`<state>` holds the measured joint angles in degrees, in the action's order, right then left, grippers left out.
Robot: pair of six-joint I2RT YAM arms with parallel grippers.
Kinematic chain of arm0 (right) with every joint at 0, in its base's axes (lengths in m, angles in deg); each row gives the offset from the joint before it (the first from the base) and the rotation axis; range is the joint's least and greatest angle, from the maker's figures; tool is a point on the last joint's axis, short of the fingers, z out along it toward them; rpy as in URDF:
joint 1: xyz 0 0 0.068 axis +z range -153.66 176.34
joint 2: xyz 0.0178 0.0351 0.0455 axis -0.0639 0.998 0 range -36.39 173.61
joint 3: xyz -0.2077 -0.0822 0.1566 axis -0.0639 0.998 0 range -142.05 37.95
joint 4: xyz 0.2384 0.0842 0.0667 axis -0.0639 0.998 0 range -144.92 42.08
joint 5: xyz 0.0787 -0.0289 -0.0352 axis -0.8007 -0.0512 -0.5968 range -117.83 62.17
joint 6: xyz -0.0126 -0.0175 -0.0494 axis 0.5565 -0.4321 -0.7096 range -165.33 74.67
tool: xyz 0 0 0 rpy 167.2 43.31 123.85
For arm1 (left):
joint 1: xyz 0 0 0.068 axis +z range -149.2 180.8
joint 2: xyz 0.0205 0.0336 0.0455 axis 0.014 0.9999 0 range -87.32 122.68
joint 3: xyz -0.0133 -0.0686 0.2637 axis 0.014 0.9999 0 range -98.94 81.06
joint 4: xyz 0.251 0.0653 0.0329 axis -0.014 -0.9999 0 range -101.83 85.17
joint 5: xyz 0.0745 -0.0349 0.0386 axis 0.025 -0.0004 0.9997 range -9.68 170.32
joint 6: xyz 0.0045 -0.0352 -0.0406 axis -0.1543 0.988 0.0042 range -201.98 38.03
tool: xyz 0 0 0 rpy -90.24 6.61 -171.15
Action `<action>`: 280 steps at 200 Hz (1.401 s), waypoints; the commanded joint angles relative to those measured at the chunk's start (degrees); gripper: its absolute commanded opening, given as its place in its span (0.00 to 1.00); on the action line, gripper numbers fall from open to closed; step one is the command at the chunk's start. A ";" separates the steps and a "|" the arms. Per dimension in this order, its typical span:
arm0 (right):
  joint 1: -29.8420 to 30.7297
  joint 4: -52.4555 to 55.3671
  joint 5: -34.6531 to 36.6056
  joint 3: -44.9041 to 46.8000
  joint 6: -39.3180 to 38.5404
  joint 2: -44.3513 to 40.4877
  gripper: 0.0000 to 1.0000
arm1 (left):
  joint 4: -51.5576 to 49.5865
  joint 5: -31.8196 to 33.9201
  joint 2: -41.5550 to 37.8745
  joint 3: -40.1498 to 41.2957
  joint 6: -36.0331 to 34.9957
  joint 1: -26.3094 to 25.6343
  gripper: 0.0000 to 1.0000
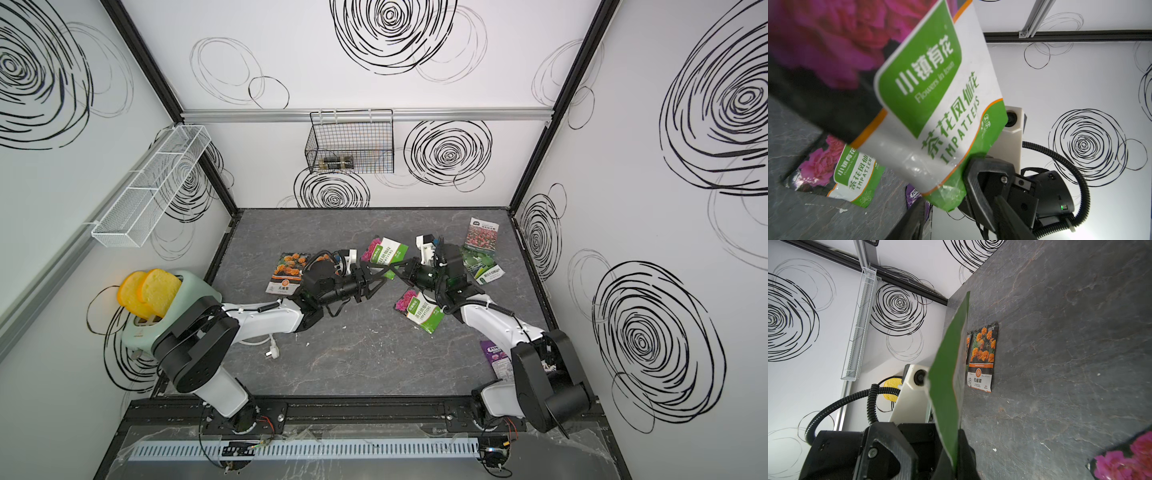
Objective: Arrange the seed packets in a row
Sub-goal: Pick up the seed packet from the center of the board, then place the seed packet at the center of the board.
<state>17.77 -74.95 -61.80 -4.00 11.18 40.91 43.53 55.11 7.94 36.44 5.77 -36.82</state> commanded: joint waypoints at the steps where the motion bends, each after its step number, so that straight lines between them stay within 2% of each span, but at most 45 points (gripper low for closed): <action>1: 0.27 0.71 -0.83 -1.35 -0.18 -1.80 0.00 | 5.13 0.78 1.71 -1.68 1.09 -0.01 0.49; 19: 0.20 1.21 -0.66 -1.46 -0.35 -2.04 0.00 | 5.86 0.87 2.29 -1.83 1.16 0.18 0.29; 54: 0.11 1.89 -0.13 -1.38 -0.70 -2.41 0.00 | 2.06 1.48 0.67 -2.74 -2.41 0.24 0.05; 57: 0.12 1.88 0.00 -1.30 -0.74 -2.50 0.00 | 1.52 1.48 0.55 -2.93 -2.83 0.27 0.00; 91: 0.02 5.19 1.16 -2.20 -3.63 -2.59 0.00 | -5.47 -0.13 -0.69 -5.66 -9.61 1.86 0.00; 97: -0.02 7.12 1.44 -2.94 -5.17 -2.51 0.11 | -8.37 -1.07 -0.78 -6.70 -11.77 2.45 0.00; 106: -0.39 10.76 1.75 -4.52 -8.28 -2.38 0.40 | -13.28 -2.74 -0.93 -8.46 -15.74 3.70 0.00; 114: -0.82 14.64 2.34 -6.32 -11.68 -2.11 0.60 | -17.94 -4.21 -0.96 -9.61 -19.64 5.17 0.00; 122: -1.47 19.47 3.33 -8.06 -15.03 -1.98 0.71 | -22.34 -5.52 -0.86 -10.84 -23.84 6.87 0.00; 124: -1.65 20.68 3.55 -8.61 -15.91 -1.93 0.79 | -23.40 -5.96 -0.82 -11.19 -25.08 7.33 0.00; 127: -1.85 22.27 3.83 -9.24 -17.00 -1.89 0.85 | -24.89 -6.62 -0.57 -11.76 -27.03 7.96 0.00; 139: -3.31 27.93 4.93 -11.07 -21.81 -1.71 0.94 | -33.50 -8.74 0.95 -15.17 -35.97 10.31 0.00; 165: -7.03 33.79 4.79 -11.31 -27.10 -3.12 0.97 | -54.63 -9.93 6.95 -25.01 -59.25 12.61 0.00; 185: -8.95 33.64 2.90 -9.44 -28.11 -5.05 0.96 | -62.07 -10.74 10.89 -28.39 -69.01 13.74 0.00; 244: -10.05 31.98 1.65 -6.45 -28.56 -7.95 0.94 | -72.86 -12.92 19.23 -33.84 -78.69 14.01 0.00; 280: -10.10 31.26 1.37 -5.20 -28.48 -8.13 0.93 | -79.70 -10.39 21.78 -35.36 -81.88 14.19 0.00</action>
<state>7.93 -44.29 -59.46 -10.34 -16.03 33.72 -29.30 44.20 28.79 3.35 -70.10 -22.81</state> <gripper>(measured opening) 0.937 0.047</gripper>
